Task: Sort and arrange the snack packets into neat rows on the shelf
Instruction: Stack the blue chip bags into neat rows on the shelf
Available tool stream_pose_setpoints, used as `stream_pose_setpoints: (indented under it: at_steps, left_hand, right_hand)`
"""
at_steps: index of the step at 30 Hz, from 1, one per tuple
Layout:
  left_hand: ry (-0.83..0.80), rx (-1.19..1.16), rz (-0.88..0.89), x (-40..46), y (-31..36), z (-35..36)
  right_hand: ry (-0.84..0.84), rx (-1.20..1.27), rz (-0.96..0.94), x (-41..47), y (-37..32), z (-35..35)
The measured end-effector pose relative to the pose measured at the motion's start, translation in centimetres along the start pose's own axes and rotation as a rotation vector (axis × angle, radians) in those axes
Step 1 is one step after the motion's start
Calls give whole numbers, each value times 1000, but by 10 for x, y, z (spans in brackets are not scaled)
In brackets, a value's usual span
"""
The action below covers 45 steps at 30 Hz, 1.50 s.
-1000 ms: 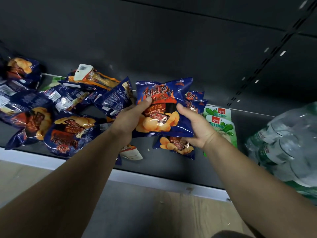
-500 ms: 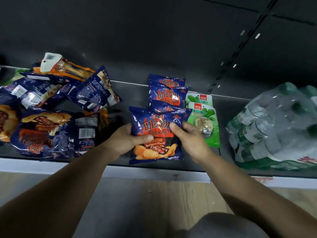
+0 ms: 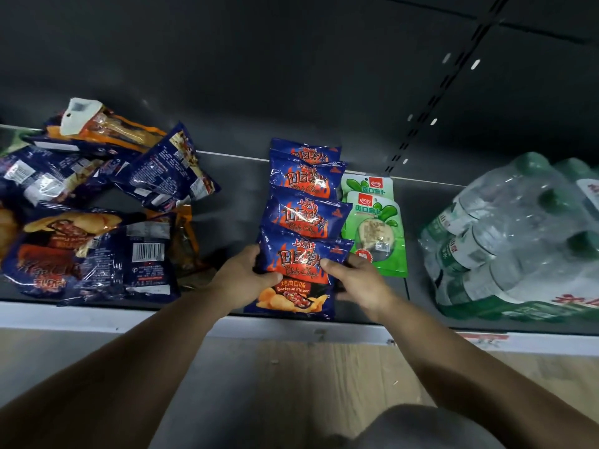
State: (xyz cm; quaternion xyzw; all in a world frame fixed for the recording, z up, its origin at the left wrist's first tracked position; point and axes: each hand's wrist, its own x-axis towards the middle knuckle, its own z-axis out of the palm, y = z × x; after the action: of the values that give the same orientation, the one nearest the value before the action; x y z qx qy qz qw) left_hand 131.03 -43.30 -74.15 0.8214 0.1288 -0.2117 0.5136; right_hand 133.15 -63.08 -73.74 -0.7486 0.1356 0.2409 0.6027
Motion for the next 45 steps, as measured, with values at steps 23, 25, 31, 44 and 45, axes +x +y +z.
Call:
stream_pose_setpoints:
  at_steps: [23,25,31,44,45]
  left_hand:
    - [61,54,2,0,7,0]
    - [55,81,8,-1,7,0]
    - [70,111,14,-3,9,1]
    - [300,47,-6,1,12,-7]
    - [356,54,10,-1,15,-8]
  right_hand:
    - [119,-130,-117,4,-1,-2]
    - [106,-130,-116,3,-2,-2]
    - [84,-90,-98,1,-3,-1]
    - [448,-213,-186,5,-13,2]
    - [466,-250,-244,2,-19,4]
